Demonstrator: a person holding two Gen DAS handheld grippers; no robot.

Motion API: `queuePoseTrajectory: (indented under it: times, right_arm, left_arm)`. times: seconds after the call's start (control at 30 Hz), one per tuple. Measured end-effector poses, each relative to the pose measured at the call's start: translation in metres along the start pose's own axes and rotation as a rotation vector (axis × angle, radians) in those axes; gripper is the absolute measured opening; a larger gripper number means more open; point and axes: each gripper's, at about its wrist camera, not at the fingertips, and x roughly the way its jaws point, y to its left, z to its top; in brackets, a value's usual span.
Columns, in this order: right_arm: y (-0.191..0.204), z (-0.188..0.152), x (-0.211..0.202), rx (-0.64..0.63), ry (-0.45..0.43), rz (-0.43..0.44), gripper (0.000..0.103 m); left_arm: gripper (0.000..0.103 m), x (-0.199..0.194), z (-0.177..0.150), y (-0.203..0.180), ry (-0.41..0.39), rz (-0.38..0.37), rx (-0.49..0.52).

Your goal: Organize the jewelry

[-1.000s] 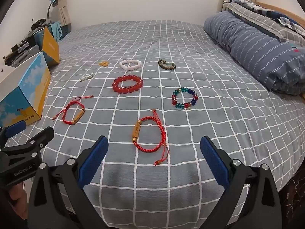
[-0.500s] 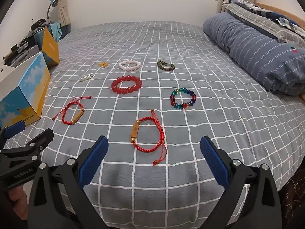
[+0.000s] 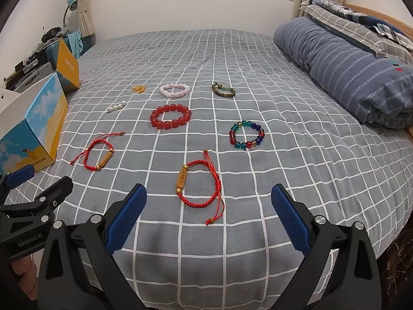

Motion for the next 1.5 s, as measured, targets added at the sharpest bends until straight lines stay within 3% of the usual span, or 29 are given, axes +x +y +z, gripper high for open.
queuePoseTrajectory:
  times: [1.5]
  right_arm:
    - [-0.0016, -0.0018, -0.0047, 0.004, -0.017, -0.006, 0.093]
  left_arm:
    - [0.097, -0.0064, -0.0036, 0.0007, -0.008, 0.028, -0.01]
